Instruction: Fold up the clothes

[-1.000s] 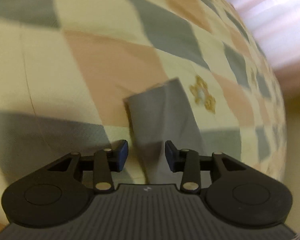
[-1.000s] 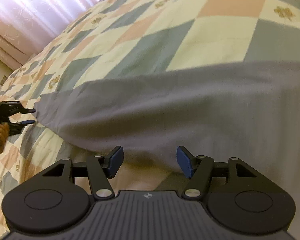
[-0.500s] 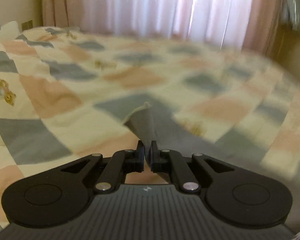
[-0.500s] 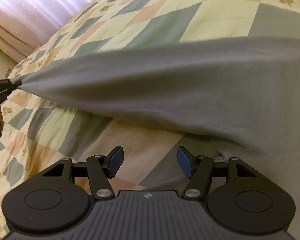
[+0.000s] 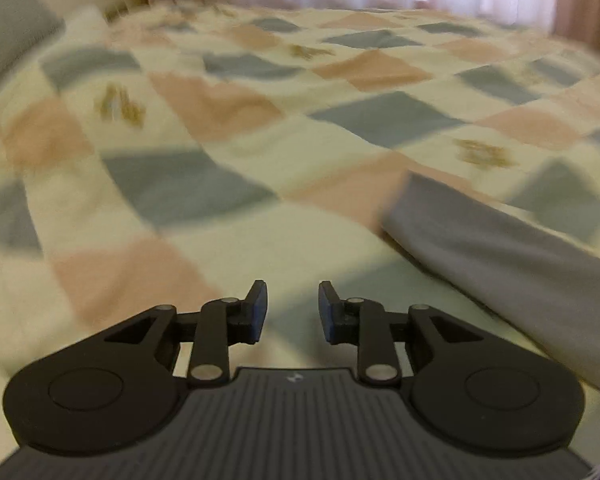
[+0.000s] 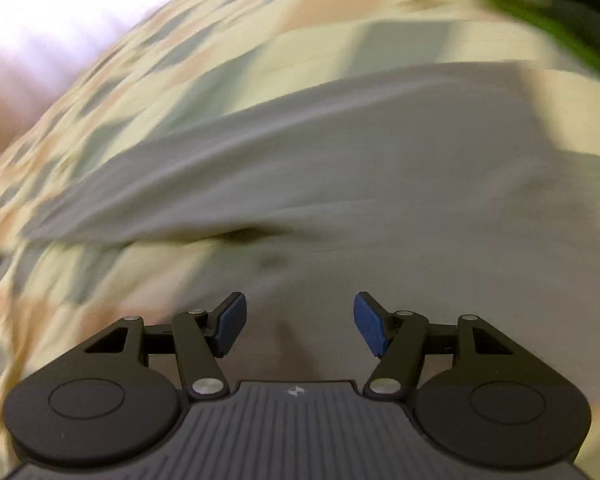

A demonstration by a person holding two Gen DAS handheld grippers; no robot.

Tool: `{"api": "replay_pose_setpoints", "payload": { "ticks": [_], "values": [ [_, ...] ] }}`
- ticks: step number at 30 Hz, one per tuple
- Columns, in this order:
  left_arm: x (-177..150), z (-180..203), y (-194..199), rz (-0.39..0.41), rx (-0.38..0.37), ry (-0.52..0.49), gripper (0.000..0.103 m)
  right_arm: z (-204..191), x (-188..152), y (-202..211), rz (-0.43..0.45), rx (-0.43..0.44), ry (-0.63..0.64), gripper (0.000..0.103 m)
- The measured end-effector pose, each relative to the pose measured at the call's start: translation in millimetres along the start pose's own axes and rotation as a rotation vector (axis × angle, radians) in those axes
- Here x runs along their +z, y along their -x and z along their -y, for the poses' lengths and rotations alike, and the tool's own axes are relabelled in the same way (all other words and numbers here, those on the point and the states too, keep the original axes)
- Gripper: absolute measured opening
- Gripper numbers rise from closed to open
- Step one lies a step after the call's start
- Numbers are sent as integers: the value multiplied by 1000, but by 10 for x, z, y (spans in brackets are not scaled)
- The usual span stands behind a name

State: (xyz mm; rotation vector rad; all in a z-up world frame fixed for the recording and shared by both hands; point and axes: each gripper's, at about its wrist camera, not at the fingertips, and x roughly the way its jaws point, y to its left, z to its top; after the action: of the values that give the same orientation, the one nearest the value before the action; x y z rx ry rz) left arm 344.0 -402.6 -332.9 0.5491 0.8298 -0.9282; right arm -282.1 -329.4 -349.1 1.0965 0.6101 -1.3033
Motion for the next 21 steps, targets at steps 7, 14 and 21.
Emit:
{"api": "replay_pose_setpoints", "payload": {
  "ticks": [7,14,21],
  "values": [
    [-1456,260,1209,-153,-364,-57,29,719,-397,288,74,-212,-85,62],
    [-2494,215,1539,-276,-226,-44,27,759,-682,136,-44,-294,38,63],
    [-2746,81,1416,-294,-39,-18,40,598,-658,204,-41,-234,200,74]
  ]
}}
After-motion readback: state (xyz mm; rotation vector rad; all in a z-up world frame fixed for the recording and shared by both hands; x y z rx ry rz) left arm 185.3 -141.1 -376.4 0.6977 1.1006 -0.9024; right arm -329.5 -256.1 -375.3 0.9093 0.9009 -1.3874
